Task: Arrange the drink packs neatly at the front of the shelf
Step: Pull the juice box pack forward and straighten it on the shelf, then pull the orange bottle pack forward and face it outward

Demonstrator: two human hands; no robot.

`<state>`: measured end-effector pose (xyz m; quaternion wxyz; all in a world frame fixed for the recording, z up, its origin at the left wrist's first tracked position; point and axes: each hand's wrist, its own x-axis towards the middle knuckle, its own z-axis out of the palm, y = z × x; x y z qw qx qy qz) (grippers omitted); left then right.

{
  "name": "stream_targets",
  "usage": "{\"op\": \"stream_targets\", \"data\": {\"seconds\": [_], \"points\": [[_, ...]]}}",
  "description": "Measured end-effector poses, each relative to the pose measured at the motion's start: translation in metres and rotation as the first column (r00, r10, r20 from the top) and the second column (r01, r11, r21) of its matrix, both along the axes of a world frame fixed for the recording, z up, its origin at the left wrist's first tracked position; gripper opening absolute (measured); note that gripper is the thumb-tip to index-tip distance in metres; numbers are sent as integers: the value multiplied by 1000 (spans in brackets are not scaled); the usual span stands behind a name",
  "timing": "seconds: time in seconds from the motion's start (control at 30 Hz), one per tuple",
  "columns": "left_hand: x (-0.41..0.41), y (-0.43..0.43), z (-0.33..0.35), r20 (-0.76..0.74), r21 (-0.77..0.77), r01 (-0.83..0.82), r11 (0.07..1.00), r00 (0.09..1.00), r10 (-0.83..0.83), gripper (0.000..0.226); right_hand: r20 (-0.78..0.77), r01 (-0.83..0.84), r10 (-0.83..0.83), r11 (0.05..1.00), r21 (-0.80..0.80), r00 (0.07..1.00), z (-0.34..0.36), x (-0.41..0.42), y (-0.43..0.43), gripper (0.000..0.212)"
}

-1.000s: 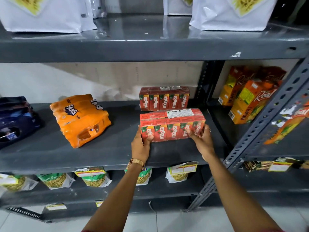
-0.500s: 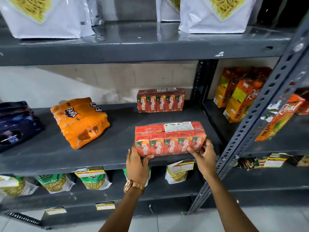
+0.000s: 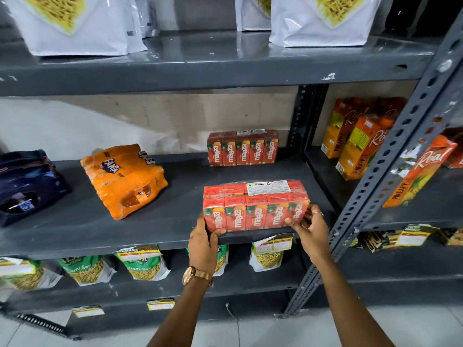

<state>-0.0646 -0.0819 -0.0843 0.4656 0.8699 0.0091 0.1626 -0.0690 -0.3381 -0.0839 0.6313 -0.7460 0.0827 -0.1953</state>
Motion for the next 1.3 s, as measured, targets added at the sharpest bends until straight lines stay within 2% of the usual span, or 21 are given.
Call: {"op": "stream_targets", "data": {"seconds": [0.27, 0.63, 0.77, 0.83, 0.9, 0.93, 1.0, 1.07, 1.13, 1.2, 1.23, 1.3], "points": [[1, -2, 0, -27, 67, -46, 997, 998, 47, 46, -38, -20, 19, 1000, -13, 999, 1, 1, -5, 41], [2, 1, -2, -13, 57, -21, 998, 1000, 22, 47, -44, -37, 38, 999, 29, 998, 5, -2, -3, 42], [2, 3, 0, -18, 16, 3, 1000, 1000, -2, 46, -58, -30, 32, 999, 26, 998, 8, -7, 0, 48], [3, 6, 2, -39, -60, 63, 996, 997, -66, 50, -52, -21, 24, 998, 55, 998, 11, -13, 7, 56], [0, 14, 6, -45, -172, 159, 972, 984, -170, 65, 7, 74, -76, 990, 116, 997, 16, -24, 22, 66], [0, 20, 9, -29, -206, 194, 959, 979, -204, 72, 59, 173, -179, 980, 95, 982, 20, -30, 33, 69], [3, 36, 17, 44, -205, 203, 958, 979, -198, 72, 233, 380, -353, 922, -78, 906, 29, -42, 57, 69], [11, 58, 31, 149, -202, 146, 968, 982, -117, 62, 440, 458, -330, 860, -225, 835, 44, -45, 87, 60], [28, 87, 52, 245, -190, 64, 980, 969, -16, 53, 534, 404, -219, 878, -257, 816, 60, -42, 125, 47], [48, 120, 72, 320, -119, -2, 993, 947, 40, 47, 534, 265, -112, 939, -219, 838, 73, -37, 171, 34], [59, 136, 79, 327, -56, -25, 998, 944, 42, 45, 494, 169, -52, 966, -195, 868, 77, -35, 196, 28], [83, 173, 90, 286, 105, -72, 992, 957, 39, 44, 309, -53, 84, 993, -107, 947, 79, -29, 254, 23]]}}
